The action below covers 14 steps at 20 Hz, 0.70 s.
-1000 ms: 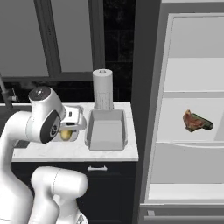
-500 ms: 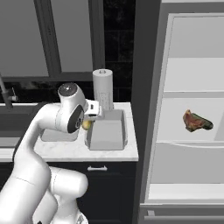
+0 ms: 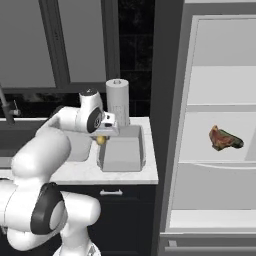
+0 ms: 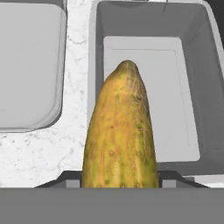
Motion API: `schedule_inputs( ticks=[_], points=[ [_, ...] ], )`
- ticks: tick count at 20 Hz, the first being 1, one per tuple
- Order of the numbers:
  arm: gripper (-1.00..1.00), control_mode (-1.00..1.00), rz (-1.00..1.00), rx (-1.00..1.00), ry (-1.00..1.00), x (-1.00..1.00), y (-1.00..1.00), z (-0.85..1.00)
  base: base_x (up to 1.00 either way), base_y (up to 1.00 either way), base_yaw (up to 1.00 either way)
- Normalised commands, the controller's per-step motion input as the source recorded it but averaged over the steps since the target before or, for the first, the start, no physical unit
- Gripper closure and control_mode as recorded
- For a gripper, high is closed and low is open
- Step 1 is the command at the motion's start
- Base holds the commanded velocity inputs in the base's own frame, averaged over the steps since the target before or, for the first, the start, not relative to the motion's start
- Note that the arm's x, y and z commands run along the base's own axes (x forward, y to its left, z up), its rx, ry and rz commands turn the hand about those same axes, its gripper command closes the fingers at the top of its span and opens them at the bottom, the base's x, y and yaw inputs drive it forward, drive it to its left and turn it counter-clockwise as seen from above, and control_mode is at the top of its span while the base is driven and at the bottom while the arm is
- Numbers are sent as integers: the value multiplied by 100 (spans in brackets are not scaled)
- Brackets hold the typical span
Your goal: Place one cucumber and one steak in each tupperware on the nearby counter, to pack two identical lunches.
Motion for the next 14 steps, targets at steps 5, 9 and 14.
schedule_inputs(
  ticks=[5,9,14],
  points=[
    [100,-100,7,0,27,66,-8,-60,0,0,0],
    [100,-100,5,0,-4,45,-10,-41,0,0,0],
    [100,-100,5,0,-7,76,0,-75,0,0,0]
  ],
)
